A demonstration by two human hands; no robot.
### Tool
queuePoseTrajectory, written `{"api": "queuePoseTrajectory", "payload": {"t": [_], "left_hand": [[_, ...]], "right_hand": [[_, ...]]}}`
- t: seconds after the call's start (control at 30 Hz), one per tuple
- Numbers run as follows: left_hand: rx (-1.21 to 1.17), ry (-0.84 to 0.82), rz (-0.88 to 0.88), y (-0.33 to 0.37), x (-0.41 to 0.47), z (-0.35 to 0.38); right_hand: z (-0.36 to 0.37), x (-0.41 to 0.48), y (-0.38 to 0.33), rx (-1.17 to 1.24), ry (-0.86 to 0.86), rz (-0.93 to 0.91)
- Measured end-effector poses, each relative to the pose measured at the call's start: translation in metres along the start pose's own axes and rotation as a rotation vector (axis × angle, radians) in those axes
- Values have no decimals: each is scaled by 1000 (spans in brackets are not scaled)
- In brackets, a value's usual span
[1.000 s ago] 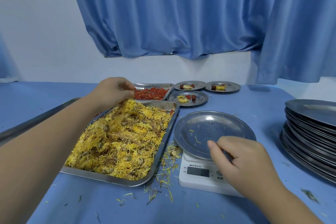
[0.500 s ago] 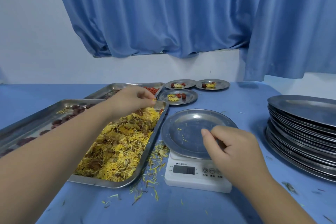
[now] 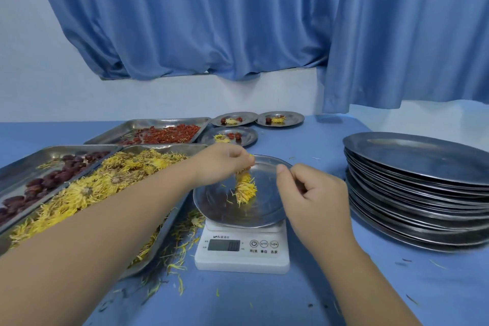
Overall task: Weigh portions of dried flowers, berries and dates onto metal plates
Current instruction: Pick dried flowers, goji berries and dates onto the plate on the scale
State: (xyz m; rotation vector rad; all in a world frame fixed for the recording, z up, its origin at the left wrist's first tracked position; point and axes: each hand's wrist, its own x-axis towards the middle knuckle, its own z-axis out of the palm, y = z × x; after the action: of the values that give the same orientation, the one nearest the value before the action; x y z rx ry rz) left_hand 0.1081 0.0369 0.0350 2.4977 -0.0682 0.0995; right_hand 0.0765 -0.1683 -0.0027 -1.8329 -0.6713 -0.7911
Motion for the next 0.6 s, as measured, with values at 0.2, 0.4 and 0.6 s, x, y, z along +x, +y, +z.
{"api": "queuePoseTrajectory", "payload": {"t": [0.2,0.4,0.6], "left_hand": [[-64,49,-34,0,-7,-17],[-91,98,-10,-8,-27,-30],[-175,155,-12,-25,-73,-50]], "right_hand": [[2,-3,1,12,-53,16],[6,-10,-5,-34,-97,-35],[24,-29,-31,-136,-207,-242]]}}
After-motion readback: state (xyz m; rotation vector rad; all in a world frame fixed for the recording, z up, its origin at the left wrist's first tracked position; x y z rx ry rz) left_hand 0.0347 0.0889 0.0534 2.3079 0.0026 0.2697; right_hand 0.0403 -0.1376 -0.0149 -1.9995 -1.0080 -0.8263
